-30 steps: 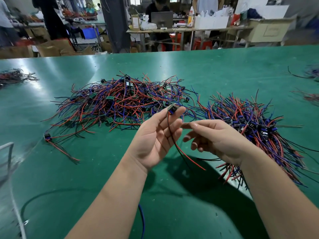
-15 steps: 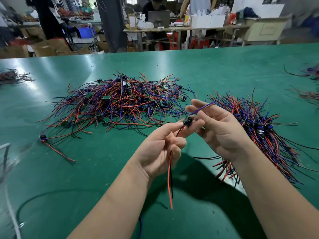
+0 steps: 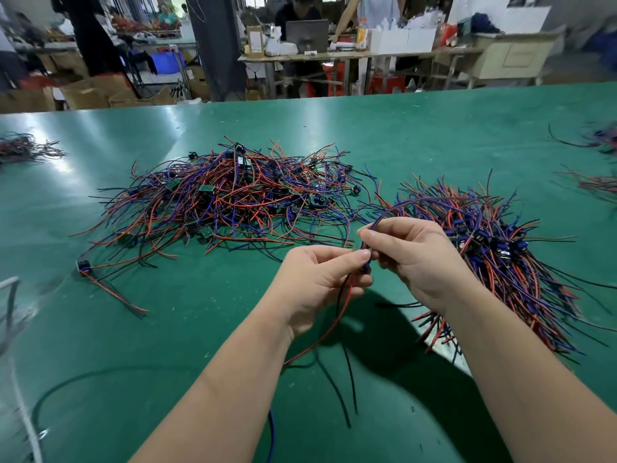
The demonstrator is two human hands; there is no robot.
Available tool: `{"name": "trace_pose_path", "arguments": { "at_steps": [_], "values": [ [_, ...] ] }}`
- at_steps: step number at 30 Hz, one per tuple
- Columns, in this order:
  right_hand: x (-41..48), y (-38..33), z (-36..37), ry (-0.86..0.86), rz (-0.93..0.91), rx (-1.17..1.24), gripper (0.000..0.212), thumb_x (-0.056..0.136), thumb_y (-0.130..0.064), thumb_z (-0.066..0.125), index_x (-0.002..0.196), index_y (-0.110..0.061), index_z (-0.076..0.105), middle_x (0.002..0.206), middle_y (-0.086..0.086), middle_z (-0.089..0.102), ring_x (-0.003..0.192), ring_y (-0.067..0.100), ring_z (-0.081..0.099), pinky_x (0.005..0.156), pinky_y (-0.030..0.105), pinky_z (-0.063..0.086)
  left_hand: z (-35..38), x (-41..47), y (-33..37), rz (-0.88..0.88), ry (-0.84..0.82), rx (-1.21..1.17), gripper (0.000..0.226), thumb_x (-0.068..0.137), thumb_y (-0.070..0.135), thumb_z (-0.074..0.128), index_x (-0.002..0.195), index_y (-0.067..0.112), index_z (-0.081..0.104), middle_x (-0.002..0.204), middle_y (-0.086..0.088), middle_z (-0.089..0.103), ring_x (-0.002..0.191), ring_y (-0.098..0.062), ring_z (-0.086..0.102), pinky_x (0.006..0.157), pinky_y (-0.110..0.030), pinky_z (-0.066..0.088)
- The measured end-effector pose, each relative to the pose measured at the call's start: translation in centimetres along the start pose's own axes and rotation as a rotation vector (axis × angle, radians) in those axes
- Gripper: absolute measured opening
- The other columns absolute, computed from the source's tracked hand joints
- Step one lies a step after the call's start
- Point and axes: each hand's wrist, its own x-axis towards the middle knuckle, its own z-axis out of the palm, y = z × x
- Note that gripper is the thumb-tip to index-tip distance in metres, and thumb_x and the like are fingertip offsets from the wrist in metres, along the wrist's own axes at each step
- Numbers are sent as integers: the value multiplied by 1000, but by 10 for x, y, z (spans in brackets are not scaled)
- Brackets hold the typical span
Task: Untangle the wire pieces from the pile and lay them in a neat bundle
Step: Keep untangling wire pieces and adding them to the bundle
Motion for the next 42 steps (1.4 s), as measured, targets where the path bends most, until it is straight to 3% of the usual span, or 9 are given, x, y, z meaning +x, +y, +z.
{"name": "trace_pose_path", "arguments": {
  "at_steps": [8,15,19,23,27,29,32,36,42],
  "values": [
    [9,-12,-27,262,65,196,13,89,-4,59,77,-8,62,56,-3,66,50,4,59,46,13,42,2,-5,-7,-108,-197,312,12,80,9,74,69,11,68,61,-3,67,56,-13,67,51,-21,53],
    [8,-16,-38,418,48,262,13,88,-4,64,78,-8,57,52,0,65,51,14,68,37,15,40,-1,-3,-11,-114,-182,435,10,80,10,75,75,9,67,60,-3,67,56,-15,66,53,-22,53],
    [9,-13,-37,481,-51,102,21,91,-11,62,71,-9,55,43,-2,58,43,14,65,34,13,35,0,-7,-10,-159,-313,375,11,90,9,63,99,15,67,61,6,62,59,-15,67,57,-24,56],
    [14,-12,-38,414,31,178,35,103,-31,38,86,-9,60,58,7,66,51,18,68,40,17,46,-1,-11,-2,-62,-405,194,11,92,16,59,91,19,69,72,2,66,73,-18,69,69,-31,57],
    [12,-7,-34,187,186,76,10,98,-9,49,105,-7,56,79,14,67,57,18,68,48,20,51,-1,-4,8,130,-262,-231,3,78,21,65,76,20,68,76,-6,72,69,-18,71,63,-31,59],
    [8,-4,-29,-2,213,-15,28,82,4,64,109,-2,59,74,12,67,57,16,67,49,18,50,-4,-2,12,193,-211,-394,4,70,23,66,69,21,70,77,-4,73,66,-14,71,58,-27,58],
    [-2,-5,-13,-200,156,-75,37,58,-10,77,94,-13,70,70,5,70,60,16,66,51,17,47,-6,2,12,237,-54,-472,7,62,22,71,67,19,67,74,-1,73,58,-9,69,51,-21,55],
    [-7,-3,10,-191,32,209,24,51,-18,78,74,-15,76,69,3,71,55,9,61,50,15,46,3,4,3,266,106,-433,24,61,19,73,73,14,54,65,-1,69,54,-9,66,49,-20,53],
    [-3,-6,9,-10,132,503,8,66,-15,66,62,-14,73,58,0,64,48,5,56,49,12,47,9,2,-5,372,155,-143,27,54,20,80,64,17,55,60,2,63,56,-9,63,52,-23,54]
  ]
}}
